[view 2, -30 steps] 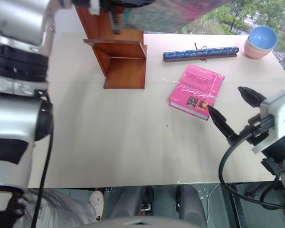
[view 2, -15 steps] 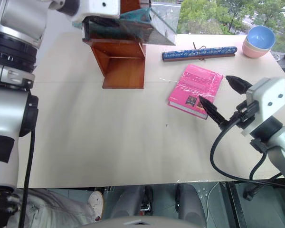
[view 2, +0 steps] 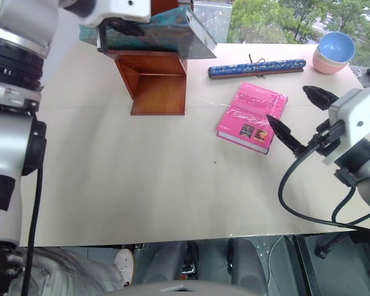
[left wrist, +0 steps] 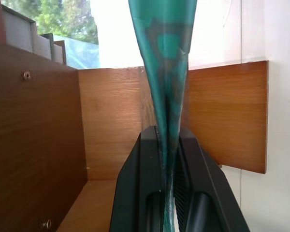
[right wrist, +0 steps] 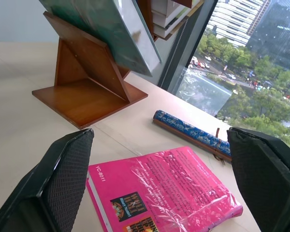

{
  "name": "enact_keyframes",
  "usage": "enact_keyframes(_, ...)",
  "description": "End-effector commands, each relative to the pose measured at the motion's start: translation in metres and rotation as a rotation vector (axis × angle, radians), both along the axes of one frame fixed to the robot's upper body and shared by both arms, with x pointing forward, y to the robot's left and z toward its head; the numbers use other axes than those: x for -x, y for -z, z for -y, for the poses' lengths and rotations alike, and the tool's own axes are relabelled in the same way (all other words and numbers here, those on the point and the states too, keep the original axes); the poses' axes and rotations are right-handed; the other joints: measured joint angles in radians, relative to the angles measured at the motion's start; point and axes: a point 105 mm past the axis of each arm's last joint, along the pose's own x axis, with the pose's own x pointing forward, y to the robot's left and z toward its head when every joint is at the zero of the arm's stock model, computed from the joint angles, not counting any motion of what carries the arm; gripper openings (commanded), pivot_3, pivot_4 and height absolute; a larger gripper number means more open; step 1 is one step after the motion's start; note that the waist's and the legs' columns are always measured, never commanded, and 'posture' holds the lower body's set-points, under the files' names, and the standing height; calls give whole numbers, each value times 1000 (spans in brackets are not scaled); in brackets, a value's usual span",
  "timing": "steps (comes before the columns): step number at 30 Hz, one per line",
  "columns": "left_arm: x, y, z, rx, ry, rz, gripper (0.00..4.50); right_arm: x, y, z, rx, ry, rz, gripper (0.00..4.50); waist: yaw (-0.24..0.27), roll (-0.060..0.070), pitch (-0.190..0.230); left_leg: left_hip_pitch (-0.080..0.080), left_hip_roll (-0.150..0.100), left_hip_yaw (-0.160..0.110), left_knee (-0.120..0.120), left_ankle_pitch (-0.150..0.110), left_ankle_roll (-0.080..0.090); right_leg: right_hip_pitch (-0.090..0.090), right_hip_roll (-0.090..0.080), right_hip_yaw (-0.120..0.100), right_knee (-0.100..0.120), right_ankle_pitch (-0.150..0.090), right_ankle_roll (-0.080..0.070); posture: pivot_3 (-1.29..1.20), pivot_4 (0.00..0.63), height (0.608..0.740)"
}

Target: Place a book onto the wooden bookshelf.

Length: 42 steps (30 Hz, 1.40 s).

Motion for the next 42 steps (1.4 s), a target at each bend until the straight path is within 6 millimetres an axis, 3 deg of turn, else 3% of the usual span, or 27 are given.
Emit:
enact_keyframes(1, 0, 1, -8, 46, -45, -14, 1456, 2, -13, 1, 17, -6, 59, 4500, -1, 0, 0, 0, 0, 1, 1, 0, 0, -1, 0, 1, 2, 0, 0, 0, 150, 738)
enact_keyframes(3, 4, 0, -8, 71, -41, -20, 2422, 2, -15, 2, 22, -12, 62, 4500, 0, -1, 1, 0, 0, 1, 2, 0, 0, -2, 0, 2, 4, 0, 0, 0, 150, 738)
enact_keyframes(5, 9, -2, -11, 115, -40, -34, 3053, 1, -17, 2, 28, -21, 61, 4500, 0, -2, 1, 0, 0, 2, 3, 0, 0, -2, 0, 2, 4, 0, 0, 0, 150, 738)
enact_keyframes(8, 20, -5, -20, 192, -35, -54, 3053, -2, -17, 2, 36, -36, 55, 4500, 0, -2, 2, -1, 0, 2, 2, 0, 0, -3, -1, 3, 4, 0, 0, 0, 150, 738)
enact_keyframes(14, 62, -12, -24, 394, 100, -121, 3053, -6, -19, 2, 46, -64, 45, 4500, -2, -2, 2, -1, 0, 2, 1, 0, 0, -4, -1, 2, 3, 2, -3, 0, 150, 738)
enact_keyframes(18, 107, 3, 0, 701, 369, -259, 3053, -6, -18, 1, 55, -72, 24, 4500, 1, -1, 1, -1, 0, 2, 2, 0, 0, -3, -1, 2, 4, 1, -2, 0, 150, 738)
enact_keyframes(21, 110, 47, 14, 882, 392, -314, 3053, -9, -12, -1, 59, -51, 13, 4500, 4, -2, 2, -1, 0, -1, 5, 0, 0, 0, -3, 1, 5, 0, 0, 0, 150, 738)
enact_keyframes(26, 93, 98, 45, 1337, 324, -459, 3053, -35, 26, 10, 105, 101, -104, 4500, 3, -6, 3, 6, -1, -3, 8, 0, 0, 9, -3, 1, 5, 0, 0, 0, 150, 738)
enact_keyframes(29, 91, 133, 48, 1338, 243, -479, 4357, -28, 57, 13, 112, 86, -201, 4500, 0, -3, 2, 4, 0, -4, 11, 0, -1, 7, -3, 1, 8, 1, -1, 0, 150, 738)
enact_keyframes(31, 94, 148, 43, 1279, 230, -415, 4441, -19, 71, 27, 134, 117, -246, 4500, 1, -3, 2, 7, 0, -3, 7, 1, -2, 7, -2, 1, 8, 2, -4, 0, 150, 738)
enact_keyframes(36, 116, 200, 4, 1178, 126, -470, 4441, 18, 77, 54, 141, 160, -312, 4500, 0, -2, 1, 8, -1, -1, 2, 1, -2, 6, -3, 1, 6, 2, -5, 0, 150, 738)
enact_keyframes(42, 124, 211, -28, 1171, 59, -478, 4441, 49, 77, 68, 150, 200, -387, 4500, 6, -2, 1, 9, 0, -3, 1, -2, -8, 8, -9, 1, 3, -2, -6, 0, 150, 738)
